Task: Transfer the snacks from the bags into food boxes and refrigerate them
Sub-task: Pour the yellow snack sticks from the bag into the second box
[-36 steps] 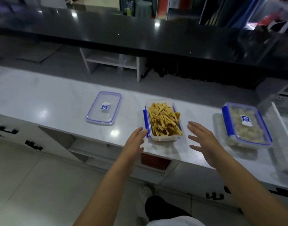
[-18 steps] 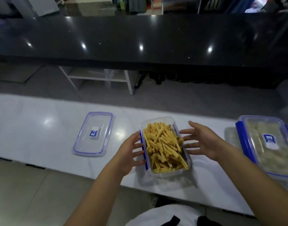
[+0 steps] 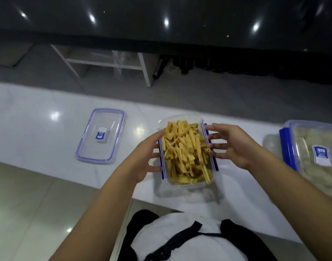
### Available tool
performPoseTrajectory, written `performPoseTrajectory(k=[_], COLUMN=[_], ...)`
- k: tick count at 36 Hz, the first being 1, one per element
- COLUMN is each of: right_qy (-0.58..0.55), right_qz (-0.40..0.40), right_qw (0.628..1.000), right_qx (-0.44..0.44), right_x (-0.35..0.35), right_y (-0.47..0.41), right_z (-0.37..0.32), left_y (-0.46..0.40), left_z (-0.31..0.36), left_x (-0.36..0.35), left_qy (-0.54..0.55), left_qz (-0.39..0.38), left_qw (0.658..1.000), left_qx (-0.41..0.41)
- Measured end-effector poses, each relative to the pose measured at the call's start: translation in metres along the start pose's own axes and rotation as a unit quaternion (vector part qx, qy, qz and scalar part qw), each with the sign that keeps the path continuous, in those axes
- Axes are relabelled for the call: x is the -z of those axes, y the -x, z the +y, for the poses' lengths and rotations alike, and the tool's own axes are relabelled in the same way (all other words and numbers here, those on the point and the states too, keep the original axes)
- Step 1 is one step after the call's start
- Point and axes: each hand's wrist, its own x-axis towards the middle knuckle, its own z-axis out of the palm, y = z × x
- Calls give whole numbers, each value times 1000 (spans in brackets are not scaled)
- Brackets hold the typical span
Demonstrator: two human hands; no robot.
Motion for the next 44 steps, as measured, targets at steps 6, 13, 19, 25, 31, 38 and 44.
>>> performPoseTrajectory(k=[6, 13, 19, 25, 31, 38, 44], right_qy=[56, 92, 106, 94, 91, 97, 94], right_qz=[-97, -76, -31, -23, -29, -6, -25], right_qw=[993, 993, 993, 995, 995, 995, 995], right_qx=[-18, 10, 29, -4, 14, 9, -4], right_x=[16, 10, 6, 16, 28, 25, 33], right_y=[30, 16, 4, 1, 6, -3, -3], right_z=[49, 37, 17, 24, 23, 16, 7], left_y=[15, 15, 8, 6, 12, 0, -6], left_z=[-35, -30, -13, -13, -14, 0, -5], left_x=[8, 12, 3, -5, -11, -25, -22], left_qy=[-21, 2, -26, -13, -13, -50, -4], left_qz=[-1, -15, -18, -18, -42, -1, -23], left_qw=[1000, 999, 999, 999, 999, 998, 999], left_qx=[22, 43, 22, 28, 15, -25, -24])
